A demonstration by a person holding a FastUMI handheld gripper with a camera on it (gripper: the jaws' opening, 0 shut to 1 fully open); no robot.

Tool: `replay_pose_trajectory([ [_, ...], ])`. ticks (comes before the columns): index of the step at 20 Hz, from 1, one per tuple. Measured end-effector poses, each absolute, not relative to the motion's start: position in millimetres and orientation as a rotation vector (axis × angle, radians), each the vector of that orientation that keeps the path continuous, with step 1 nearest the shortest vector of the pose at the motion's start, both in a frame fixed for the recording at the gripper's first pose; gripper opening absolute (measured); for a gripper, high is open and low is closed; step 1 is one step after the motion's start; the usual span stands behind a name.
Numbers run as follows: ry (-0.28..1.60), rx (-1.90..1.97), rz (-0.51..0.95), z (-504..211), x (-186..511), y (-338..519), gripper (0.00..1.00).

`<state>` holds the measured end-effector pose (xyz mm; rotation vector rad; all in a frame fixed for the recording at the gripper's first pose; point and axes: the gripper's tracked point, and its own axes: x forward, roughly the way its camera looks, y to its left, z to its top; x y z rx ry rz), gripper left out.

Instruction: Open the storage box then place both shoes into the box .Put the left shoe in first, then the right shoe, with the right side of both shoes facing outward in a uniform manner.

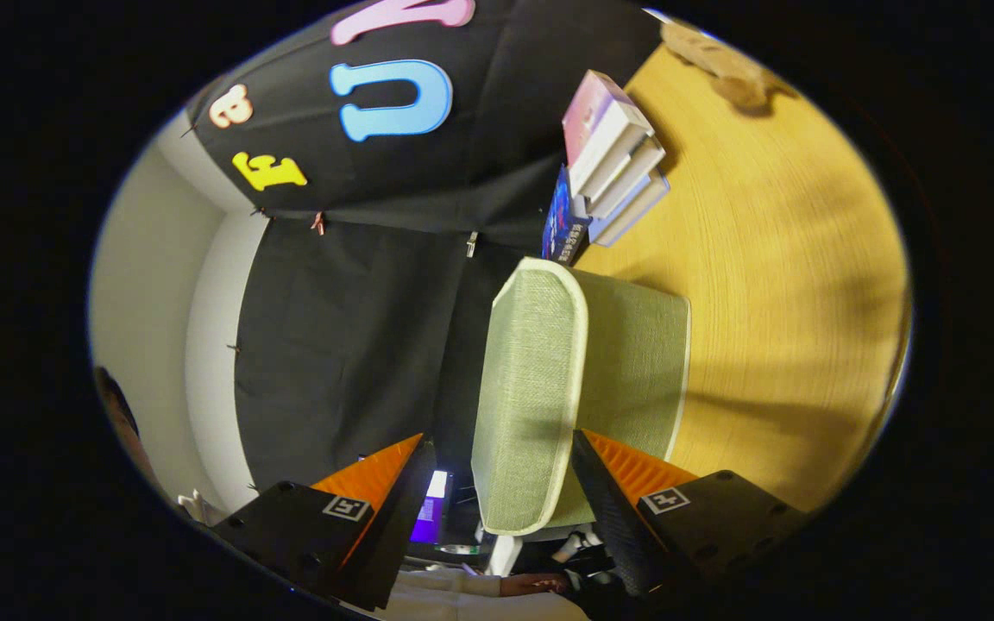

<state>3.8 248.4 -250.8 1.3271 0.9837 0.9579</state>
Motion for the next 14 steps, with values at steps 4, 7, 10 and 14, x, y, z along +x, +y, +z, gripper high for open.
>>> replay_pose_trajectory([
  [4, 1.018, 1.419, 0.947, -271.4, 8.8, 263.5, 0.97],
  [7, 1.009, 1.489, 0.949, -270.0, 12.0, 270.4, 0.97],
  [10, 0.987, 1.525, 0.959, -263.8, 11.9, 276.5, 0.95],
  [14, 0.999, 1.529, 0.953, -263.7, 11.1, 283.3, 0.83],
])
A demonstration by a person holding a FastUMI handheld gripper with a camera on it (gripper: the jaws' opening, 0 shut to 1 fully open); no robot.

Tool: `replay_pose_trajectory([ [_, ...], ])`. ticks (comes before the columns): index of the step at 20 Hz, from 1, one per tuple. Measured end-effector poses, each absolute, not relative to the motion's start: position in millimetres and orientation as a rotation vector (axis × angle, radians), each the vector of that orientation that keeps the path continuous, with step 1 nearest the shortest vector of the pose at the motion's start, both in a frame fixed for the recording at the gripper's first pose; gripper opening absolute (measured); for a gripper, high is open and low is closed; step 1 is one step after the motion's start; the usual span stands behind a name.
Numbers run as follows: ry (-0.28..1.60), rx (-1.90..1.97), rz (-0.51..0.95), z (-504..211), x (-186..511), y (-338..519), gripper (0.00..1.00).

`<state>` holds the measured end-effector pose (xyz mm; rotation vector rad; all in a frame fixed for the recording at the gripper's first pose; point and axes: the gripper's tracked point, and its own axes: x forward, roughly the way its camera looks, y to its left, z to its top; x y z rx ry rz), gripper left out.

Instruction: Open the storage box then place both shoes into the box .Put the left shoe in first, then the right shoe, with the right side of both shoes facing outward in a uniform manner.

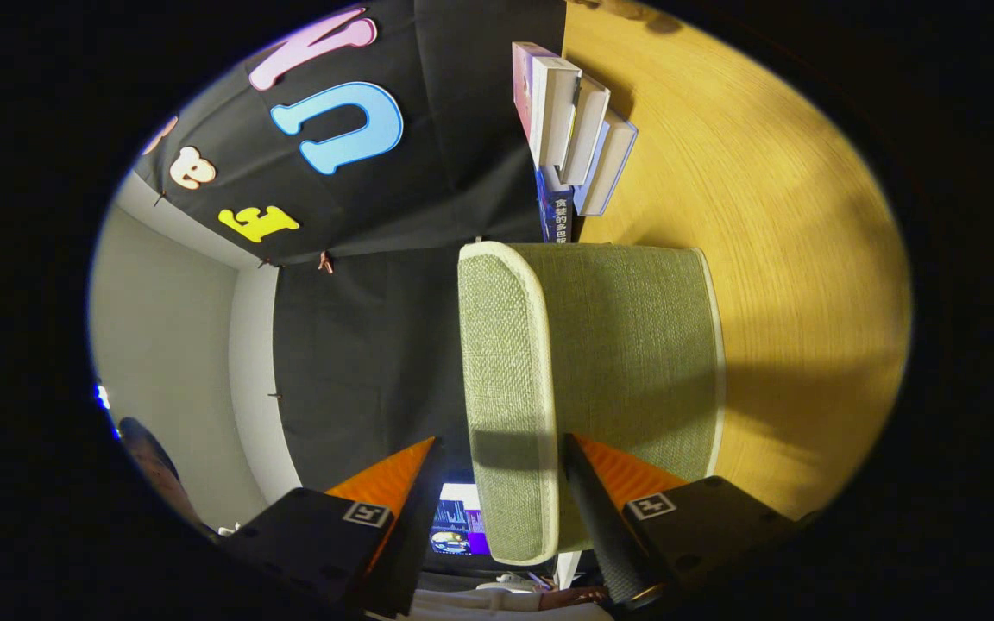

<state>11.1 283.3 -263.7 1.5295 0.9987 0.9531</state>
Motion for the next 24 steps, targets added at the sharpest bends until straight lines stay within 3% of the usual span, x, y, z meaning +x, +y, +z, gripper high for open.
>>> replay_pose_trajectory([
  [2, 1.024, 1.515, 0.95, -265.2, 7.0, 287.8, 0.68],
  [3, 1.037, 1.519, 0.955, -263.4, 4.8, 286.9, 0.5],
  [6, 1.0, 1.49, 0.982, -245.7, 1.7, 279.7, 0.13],
  [7, 0.959, 1.441, 0.986, -242.5, 2.5, 277.9, 0.05],
  [15, 0.806, 1.283, 0.947, -149.1, 6.1, 289.1, 0.05],
  [24, 0.733, 1.045, 0.976, -61.4, 14.4, 381.7, 0.06],
])
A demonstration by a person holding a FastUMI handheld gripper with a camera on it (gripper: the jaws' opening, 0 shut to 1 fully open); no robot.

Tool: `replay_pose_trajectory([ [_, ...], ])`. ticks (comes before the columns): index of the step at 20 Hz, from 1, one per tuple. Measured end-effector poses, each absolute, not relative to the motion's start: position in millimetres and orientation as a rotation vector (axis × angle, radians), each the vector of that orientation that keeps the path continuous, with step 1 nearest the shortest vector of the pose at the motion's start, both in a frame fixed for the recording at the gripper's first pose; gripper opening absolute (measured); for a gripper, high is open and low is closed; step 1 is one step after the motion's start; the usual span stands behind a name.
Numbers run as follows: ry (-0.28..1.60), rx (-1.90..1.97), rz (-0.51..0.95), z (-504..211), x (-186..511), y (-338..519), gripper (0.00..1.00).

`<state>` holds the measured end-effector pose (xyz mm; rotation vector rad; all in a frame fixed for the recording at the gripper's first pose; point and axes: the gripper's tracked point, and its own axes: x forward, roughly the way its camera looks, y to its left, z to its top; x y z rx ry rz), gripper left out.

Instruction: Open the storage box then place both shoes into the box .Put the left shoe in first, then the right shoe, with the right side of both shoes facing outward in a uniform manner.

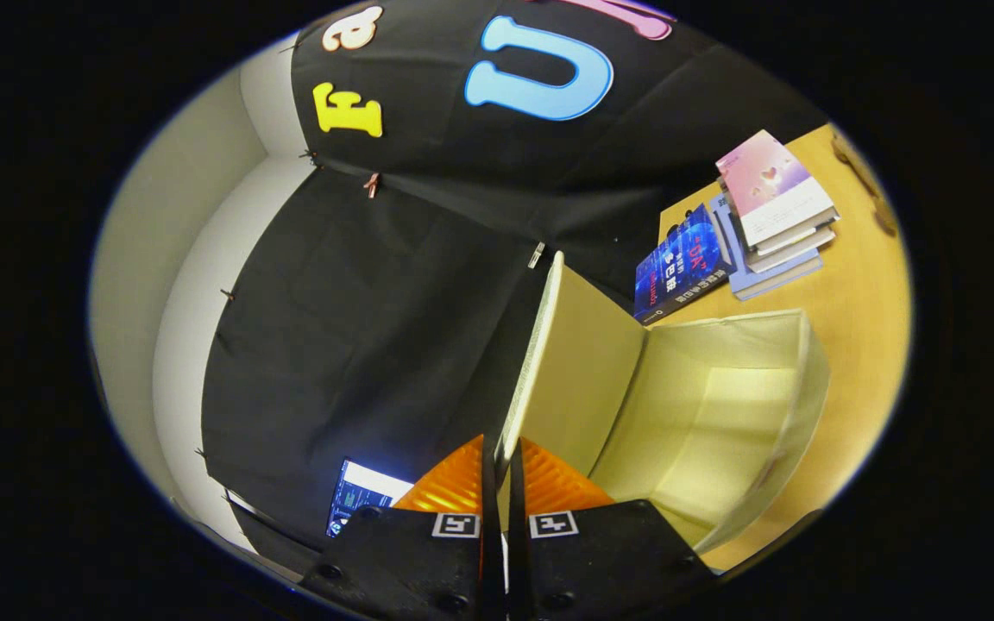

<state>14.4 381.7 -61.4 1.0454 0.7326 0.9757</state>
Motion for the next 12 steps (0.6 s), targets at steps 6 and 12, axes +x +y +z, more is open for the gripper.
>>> replay_pose_trajectory([
  [6, 0.802, 1.071, 1.001, -45.3, 28.1, 457.9, 0.06],
  [12, 0.776, 1.011, 1.027, -46.9, 32.8, 490.6, 0.3],
])
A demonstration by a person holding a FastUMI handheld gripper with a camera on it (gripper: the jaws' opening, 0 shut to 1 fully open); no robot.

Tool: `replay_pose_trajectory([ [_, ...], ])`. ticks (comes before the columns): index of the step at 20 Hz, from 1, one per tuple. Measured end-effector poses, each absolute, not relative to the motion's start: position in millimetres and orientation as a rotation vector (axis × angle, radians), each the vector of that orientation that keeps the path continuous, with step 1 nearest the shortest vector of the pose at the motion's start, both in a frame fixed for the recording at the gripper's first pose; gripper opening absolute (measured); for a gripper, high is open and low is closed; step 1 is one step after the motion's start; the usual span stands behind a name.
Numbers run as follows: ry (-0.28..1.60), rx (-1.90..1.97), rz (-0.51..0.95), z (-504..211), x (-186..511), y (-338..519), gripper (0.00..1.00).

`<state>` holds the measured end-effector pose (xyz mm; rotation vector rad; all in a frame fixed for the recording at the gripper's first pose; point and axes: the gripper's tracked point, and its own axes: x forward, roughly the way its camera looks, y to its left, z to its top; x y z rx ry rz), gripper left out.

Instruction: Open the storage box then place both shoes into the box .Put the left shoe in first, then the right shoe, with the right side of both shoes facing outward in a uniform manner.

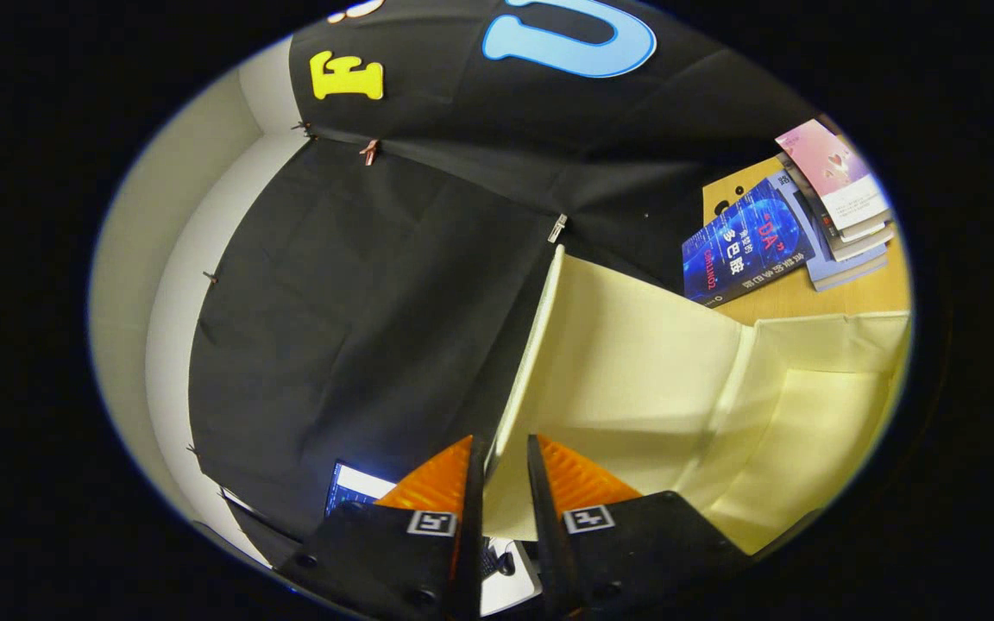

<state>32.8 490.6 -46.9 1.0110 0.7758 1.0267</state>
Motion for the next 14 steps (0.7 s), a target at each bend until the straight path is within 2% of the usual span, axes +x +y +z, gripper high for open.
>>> replay_pose_trajectory([
  [2, 0.757, 0.977, 1.007, -50.9, 34.7, 487.0, 0.52],
  [5, 0.72, 0.893, 0.966, -60.4, 35.6, 469.4, 0.96],
  [14, 0.611, 0.629, 0.789, -85.8, 2.4, 340.4, 0.96],
])
